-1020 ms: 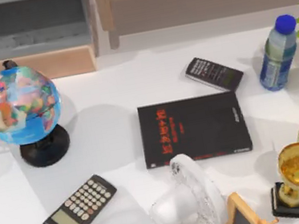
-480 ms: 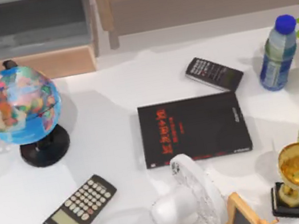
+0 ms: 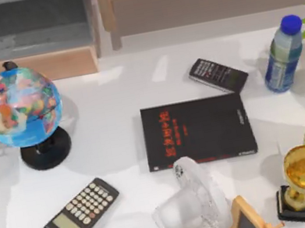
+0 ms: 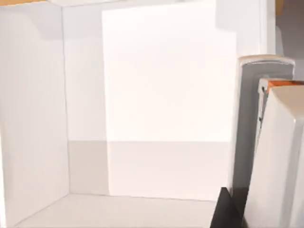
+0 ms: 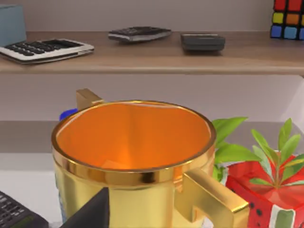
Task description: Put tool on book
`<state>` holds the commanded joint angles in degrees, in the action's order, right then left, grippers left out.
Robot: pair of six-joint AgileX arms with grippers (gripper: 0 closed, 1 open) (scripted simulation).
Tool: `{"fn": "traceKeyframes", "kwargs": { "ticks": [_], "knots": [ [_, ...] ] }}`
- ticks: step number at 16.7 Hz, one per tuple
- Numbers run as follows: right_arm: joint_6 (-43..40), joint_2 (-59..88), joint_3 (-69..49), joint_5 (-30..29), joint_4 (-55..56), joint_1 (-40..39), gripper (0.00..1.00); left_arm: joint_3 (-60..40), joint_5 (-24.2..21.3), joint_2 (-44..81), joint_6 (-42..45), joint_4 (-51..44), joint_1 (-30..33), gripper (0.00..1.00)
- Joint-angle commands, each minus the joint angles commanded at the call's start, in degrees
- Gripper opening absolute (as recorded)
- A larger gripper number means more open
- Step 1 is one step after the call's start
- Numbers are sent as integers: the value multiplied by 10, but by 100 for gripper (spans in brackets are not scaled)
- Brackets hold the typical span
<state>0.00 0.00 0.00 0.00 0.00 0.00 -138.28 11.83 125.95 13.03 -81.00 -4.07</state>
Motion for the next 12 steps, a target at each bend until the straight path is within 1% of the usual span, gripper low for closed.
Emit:
{"fn": "traceKeyframes", "kwargs": {
  "ticks": [3, 6, 9, 12],
  "knots": [
    [0, 0, 0, 0, 0, 0, 100, 7, 15, -13, -90, -2, 90, 0],
    [0, 0, 0, 0, 0, 0, 100, 17, 13, -1, -206, 4, 193, 0],
    [0, 0, 0, 0, 0, 0, 100, 30, -4, 35, -335, 16, 301, 0],
    [0, 0, 0, 0, 0, 0, 100, 43, -31, 82, -453, 29, 398, 0]
  ]
}}
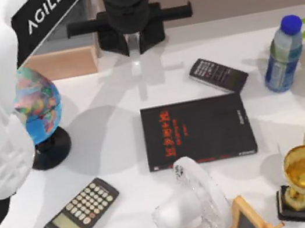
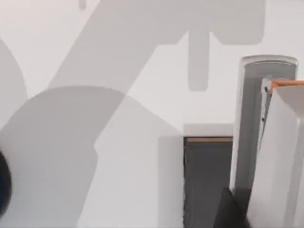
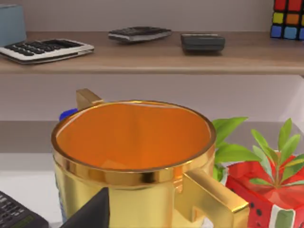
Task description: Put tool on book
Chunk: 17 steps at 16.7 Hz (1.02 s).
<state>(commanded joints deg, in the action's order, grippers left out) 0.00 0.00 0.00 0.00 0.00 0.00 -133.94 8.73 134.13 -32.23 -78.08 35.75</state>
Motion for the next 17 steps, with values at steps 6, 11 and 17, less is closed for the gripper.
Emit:
{"fn": "traceKeyframes", "kwargs": {
  "ticks": [6, 11, 17],
  "knots": [
    [0, 0, 0, 0, 0, 0, 100, 26, -44, 68, -118, 11, 102, 0],
    [0, 0, 0, 0, 0, 0, 100, 25, -43, 67, -117, 11, 101, 0],
    [0, 0, 0, 0, 0, 0, 100, 86, -44, 71, -115, 74, 99, 0]
  ]
}}
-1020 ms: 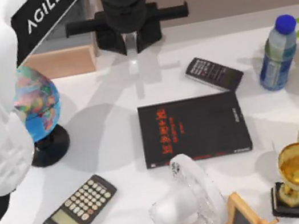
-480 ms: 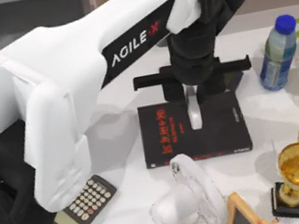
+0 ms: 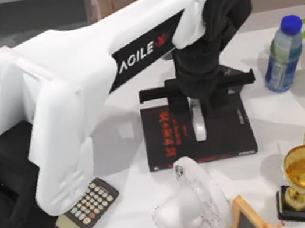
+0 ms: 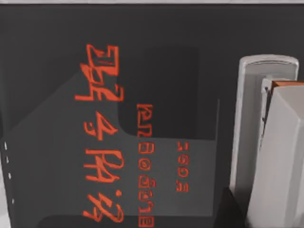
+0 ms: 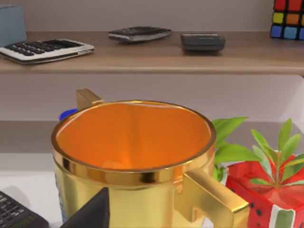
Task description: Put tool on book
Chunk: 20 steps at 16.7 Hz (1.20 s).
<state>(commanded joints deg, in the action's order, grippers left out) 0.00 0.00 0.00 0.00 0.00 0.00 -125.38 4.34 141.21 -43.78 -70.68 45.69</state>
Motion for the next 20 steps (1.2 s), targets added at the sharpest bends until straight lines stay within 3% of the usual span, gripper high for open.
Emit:
{"fn": "traceKeyframes", "kwargs": {
  "ticks": [4, 17, 20],
  "knots": [
    [0, 0, 0, 0, 0, 0, 100, 3, 0, 0, 0, 3, 0, 0],
    [0, 0, 0, 0, 0, 0, 100, 3, 0, 0, 0, 3, 0, 98],
    [0, 0, 0, 0, 0, 0, 100, 3, 0, 0, 0, 3, 0, 100]
  ]
}}
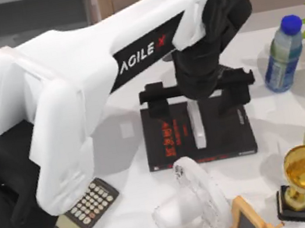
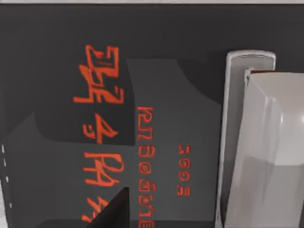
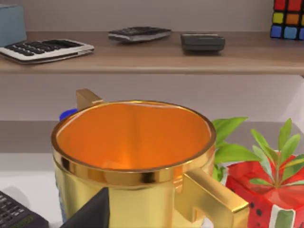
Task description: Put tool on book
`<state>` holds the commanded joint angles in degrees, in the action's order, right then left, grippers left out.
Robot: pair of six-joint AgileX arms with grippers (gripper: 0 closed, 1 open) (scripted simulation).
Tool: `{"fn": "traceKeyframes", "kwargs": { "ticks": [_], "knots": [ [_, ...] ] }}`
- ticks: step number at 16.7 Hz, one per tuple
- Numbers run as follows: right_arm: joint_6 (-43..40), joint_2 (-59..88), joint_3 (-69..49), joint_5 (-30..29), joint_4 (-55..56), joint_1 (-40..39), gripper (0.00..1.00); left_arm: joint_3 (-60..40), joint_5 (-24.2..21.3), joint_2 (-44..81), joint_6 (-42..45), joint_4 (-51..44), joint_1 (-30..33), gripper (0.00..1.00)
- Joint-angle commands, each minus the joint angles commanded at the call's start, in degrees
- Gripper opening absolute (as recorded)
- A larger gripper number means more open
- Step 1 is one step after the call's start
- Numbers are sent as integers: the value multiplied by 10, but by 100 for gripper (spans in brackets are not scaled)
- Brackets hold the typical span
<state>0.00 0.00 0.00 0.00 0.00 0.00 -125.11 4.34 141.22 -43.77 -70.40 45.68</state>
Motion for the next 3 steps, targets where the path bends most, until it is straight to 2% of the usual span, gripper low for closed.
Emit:
{"fn": "traceKeyframes", "kwargs": {
  "ticks": [3],
  "knots": [
    [0, 0, 0, 0, 0, 0, 100, 0, 0, 0, 0, 0, 0, 100]
  ]
}}
